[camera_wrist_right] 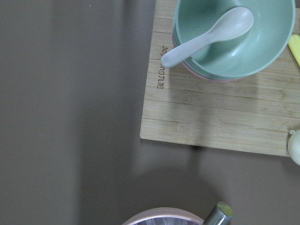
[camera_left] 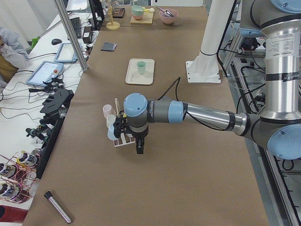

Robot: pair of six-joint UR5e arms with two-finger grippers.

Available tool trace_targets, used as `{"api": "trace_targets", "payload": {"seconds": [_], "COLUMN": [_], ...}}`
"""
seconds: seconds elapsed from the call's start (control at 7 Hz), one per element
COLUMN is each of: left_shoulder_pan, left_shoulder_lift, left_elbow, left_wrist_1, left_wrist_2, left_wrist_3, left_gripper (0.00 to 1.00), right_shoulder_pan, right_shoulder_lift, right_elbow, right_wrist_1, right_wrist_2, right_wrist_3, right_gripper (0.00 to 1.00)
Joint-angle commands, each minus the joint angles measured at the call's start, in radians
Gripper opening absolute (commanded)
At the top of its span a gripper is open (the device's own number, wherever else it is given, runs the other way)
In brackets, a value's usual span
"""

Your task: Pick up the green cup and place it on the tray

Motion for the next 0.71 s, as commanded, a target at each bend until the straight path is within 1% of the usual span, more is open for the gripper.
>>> {"api": "trace_targets", "payload": {"seconds": [0.0, 0.57], "left_shoulder_pan": [-0.002, -0.002], "left_shoulder_lift": [0.006, 0.004], "left_elbow": [0.019, 0.027], "left_wrist_1": [-0.001, -0.001], "left_wrist_2": [0.002, 0.002], "left_wrist_3": [0.0, 0.002], "left_gripper": [0.98, 0.98], "right_shoulder_pan": [0.0, 0.002], "right_shoulder_lift": [-0.001, -0.001], "right_elbow": [-0.001, -0.002], "right_wrist_1": [0.0, -0.001], "right_wrist_2": [0.0, 0.0], "right_wrist_3": [0.0, 0.001], "right_gripper": [1.0, 1.0]}}
